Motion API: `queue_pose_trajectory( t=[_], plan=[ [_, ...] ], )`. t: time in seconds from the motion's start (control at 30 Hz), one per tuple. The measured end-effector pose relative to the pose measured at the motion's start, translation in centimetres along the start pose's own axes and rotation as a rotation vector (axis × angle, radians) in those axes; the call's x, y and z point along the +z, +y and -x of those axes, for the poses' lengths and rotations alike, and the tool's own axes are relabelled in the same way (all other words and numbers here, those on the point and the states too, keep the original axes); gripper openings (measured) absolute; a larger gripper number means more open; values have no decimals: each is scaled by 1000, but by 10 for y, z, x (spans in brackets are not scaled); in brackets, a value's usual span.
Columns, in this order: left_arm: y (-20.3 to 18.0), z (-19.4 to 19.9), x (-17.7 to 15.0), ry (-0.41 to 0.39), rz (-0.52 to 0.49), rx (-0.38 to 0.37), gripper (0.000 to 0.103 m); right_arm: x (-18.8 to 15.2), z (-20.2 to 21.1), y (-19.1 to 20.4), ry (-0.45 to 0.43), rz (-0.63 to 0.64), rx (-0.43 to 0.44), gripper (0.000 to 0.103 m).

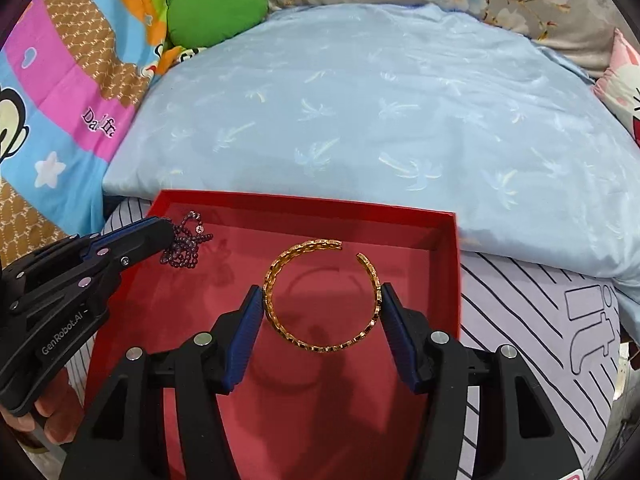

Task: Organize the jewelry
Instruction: 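Carry both bracelets into the red tray and open both grippers to release them, then withdraw both grippers from the tray back toward the remaining bracelets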

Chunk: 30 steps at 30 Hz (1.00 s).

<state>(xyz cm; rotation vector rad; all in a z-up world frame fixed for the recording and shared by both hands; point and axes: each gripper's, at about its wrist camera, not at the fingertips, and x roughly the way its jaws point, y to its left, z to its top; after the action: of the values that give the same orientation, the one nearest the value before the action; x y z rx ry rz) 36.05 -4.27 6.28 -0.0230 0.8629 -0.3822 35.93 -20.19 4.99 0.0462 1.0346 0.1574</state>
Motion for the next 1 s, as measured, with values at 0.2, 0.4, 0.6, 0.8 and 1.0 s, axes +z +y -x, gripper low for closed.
queue_pose_trajectory(
  t=[0.2, 0.4, 0.6, 0.8, 1.0],
  plan=[
    [3, -13, -1, 31, 0, 8, 7, 3, -15, -2, 26, -4, -30, 57],
    [8, -9, 0, 10, 20, 17, 10, 2, -12, -7, 8, -19, -59, 65],
    [19, 10, 0, -16, 59, 26, 28, -2, 14, -9, -39, -29, -60, 66],
    [32, 60, -12, -73, 96, 38, 33, -21, 66, -12, -102, -53, -38, 67],
    [22, 110, -36, -108, 79, 59, 34, -56, 117, -8, -154, -51, -40, 69]
  ],
)
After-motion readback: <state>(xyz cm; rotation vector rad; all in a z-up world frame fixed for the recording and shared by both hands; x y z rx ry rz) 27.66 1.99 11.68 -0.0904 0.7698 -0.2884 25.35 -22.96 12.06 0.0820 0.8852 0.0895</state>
